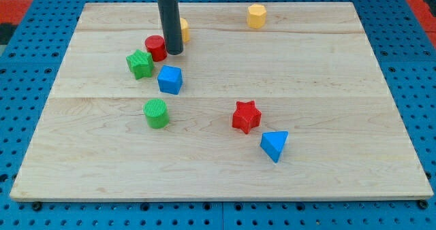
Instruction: Place the green star to the left side of the red circle
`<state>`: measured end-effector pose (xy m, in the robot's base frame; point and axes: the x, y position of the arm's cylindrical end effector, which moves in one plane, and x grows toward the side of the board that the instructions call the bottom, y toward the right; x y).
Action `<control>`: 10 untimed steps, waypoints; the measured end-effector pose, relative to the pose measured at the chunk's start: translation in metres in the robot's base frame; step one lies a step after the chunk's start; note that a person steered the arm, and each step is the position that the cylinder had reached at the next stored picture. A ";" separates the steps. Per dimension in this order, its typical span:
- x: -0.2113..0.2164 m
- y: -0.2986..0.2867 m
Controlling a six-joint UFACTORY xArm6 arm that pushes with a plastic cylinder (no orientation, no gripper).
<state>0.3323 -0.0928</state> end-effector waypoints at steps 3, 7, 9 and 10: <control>0.037 0.055; 0.071 -0.048; 0.034 -0.065; 0.025 -0.089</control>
<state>0.3577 -0.1822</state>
